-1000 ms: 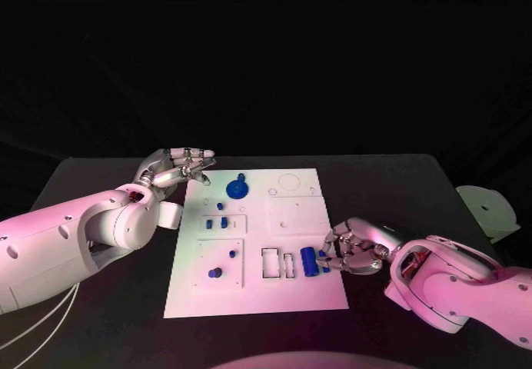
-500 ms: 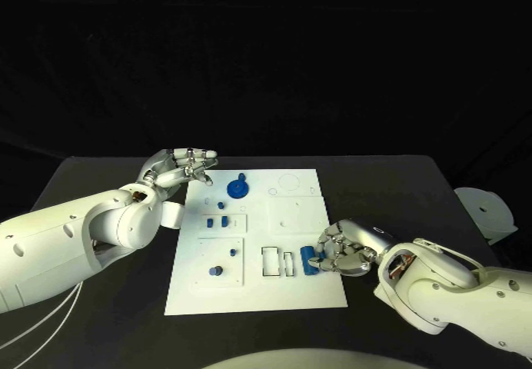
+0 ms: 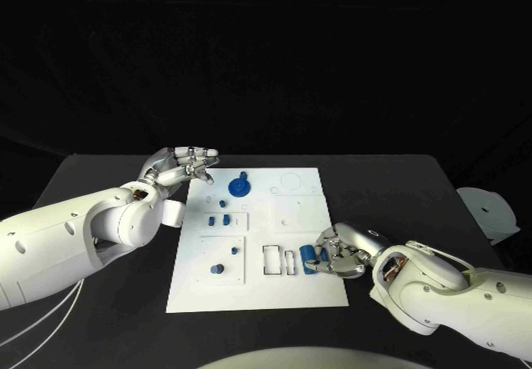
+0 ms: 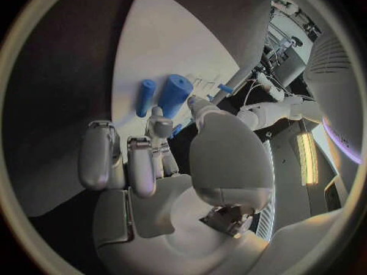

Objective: Assemble the parts on the task board

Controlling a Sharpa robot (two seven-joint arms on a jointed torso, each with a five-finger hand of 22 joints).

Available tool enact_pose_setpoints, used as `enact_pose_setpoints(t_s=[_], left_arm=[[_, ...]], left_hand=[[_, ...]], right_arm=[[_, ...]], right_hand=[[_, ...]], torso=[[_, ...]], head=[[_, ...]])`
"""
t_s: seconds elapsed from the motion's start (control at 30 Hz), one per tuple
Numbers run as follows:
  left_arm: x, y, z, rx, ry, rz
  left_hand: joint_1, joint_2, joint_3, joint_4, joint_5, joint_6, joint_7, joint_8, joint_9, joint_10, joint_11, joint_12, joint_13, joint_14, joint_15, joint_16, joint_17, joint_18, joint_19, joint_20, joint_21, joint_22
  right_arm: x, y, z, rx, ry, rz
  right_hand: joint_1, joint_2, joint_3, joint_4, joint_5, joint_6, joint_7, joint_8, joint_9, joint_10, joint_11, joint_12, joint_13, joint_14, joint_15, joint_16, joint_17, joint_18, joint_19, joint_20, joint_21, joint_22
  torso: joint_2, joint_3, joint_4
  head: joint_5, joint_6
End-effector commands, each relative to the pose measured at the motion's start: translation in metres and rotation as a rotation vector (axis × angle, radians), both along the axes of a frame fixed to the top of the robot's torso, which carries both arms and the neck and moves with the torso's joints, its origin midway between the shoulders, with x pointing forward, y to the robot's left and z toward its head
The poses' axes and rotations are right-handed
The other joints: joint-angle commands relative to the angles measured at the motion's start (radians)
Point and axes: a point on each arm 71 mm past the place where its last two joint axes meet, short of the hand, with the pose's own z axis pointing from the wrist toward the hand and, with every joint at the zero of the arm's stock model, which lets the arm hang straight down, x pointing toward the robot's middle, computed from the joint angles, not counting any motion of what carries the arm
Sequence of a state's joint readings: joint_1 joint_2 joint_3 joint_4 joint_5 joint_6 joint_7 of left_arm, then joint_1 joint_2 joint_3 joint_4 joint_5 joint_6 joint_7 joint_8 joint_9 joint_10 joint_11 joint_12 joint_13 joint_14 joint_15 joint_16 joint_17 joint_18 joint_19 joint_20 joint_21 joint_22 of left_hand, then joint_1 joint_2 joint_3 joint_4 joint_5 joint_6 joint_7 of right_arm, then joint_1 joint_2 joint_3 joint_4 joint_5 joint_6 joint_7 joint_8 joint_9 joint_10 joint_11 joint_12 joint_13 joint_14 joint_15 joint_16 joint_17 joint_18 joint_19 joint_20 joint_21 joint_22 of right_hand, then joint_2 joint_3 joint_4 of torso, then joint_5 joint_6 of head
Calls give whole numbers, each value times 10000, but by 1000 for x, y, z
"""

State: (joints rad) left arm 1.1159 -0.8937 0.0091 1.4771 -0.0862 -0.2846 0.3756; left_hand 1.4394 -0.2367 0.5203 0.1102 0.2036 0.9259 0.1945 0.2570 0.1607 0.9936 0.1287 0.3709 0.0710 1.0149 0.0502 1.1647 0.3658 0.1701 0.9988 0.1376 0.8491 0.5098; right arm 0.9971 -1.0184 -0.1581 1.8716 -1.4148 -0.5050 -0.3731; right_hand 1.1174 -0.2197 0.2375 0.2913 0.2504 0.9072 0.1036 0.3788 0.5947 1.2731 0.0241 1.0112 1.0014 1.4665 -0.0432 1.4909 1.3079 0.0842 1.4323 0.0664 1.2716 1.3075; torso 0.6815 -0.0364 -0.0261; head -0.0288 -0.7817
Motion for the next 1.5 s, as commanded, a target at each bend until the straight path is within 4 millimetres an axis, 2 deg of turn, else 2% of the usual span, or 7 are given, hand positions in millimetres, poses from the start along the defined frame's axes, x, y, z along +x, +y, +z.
enact_pose_setpoints(t_s=[0.03,0.37,0.67,0.9,1.1,1.27,1.5], left_arm=[[-1,-2,1,-132,-88,-180],[-1,-1,1,-126,-79,-175],[-1,0,1,-114,-69,-157],[-1,1,1,-113,-72,-153],[-1,1,1,-108,-70,-145],[-1,1,1,-113,-68,-156],[-1,0,1,-114,-68,-159]], left_hand=[[-115,-4,-30,-56,-47,-80,-16,-30,16,-87,4,12,15,-69,13,41,-13,131,-42,19,-57,-10],[-132,3,-34,-58,-46,-82,-15,-26,19,-103,6,18,17,-77,17,48,-13,131,-50,24,-61,-12],[-132,3,-34,-58,-46,-82,-15,-26,19,-103,6,18,17,-77,17,48,-13,131,-50,24,-61,-12],[-145,3,-40,-59,-46,-87,-13,-26,21,-115,9,21,18,-83,19,52,-13,131,-55,27,-64,-13],[-145,3,-40,-59,-46,-87,-13,-26,21,-115,9,21,18,-83,19,52,-13,131,-55,27,-64,-13],[-145,3,-40,-59,-46,-87,-13,-26,21,-115,9,21,18,-83,19,52,-13,131,-55,27,-64,-13],[-145,3,-40,-59,-46,-87,-13,-26,21,-115,9,21,18,-83,19,52,-13,131,-55,27,-64,-13]], right_arm=[[-1,2,-4,-388,107,190],[0,8,-12,-672,146,261],[0,12,-15,-501,19,101],[-2,13,-9,130,-483,-86],[-5,18,3,794,-812,-116],[-5,24,14,1149,-1004,-30],[-5,34,17,1392,-839,140]], right_hand=[[10,27,-96,-3,58,-25,-4,29,25,84,7,71,56,593,1,41,130,-176,42,-15,27,1051],[-32,66,-276,3,20,7,-20,74,71,123,-6,139,158,596,-7,49,146,-178,48,-21,30,1064],[475,394,-378,-50,224,215,-126,297,248,389,-104,535,612,626,-86,104,278,-201,115,-83,135,1152],[1020,714,-180,-72,194,455,-251,453,350,832,-220,1229,1296,671,-180,188,509,-239,213,-163,309,1270],[1077,923,-30,-13,237,640,-331,508,382,1131,-291,1749,1813,699,-239,240,660,-268,284,-216,441,1353],[1049,981,7,-13,264,703,-360,517,392,1215,-315,1891,1955,709,-259,259,716,-272,297,-235,460,1368],[1042,994,18,-14,277,719,-368,520,395,1232,-322,1920,1985,710,-265,262,722,-277,308,-240,482,1380]], torso=[[-9,-4,-5],[-6,-10,-2],[-18,-20,1],[-22,-10,-6],[-15,-8,-12],[-13,-16,-2],[-9,-30,25]], head=[[31,-39],[56,-36],[47,11],[80,40],[129,65],[137,78],[155,60]])
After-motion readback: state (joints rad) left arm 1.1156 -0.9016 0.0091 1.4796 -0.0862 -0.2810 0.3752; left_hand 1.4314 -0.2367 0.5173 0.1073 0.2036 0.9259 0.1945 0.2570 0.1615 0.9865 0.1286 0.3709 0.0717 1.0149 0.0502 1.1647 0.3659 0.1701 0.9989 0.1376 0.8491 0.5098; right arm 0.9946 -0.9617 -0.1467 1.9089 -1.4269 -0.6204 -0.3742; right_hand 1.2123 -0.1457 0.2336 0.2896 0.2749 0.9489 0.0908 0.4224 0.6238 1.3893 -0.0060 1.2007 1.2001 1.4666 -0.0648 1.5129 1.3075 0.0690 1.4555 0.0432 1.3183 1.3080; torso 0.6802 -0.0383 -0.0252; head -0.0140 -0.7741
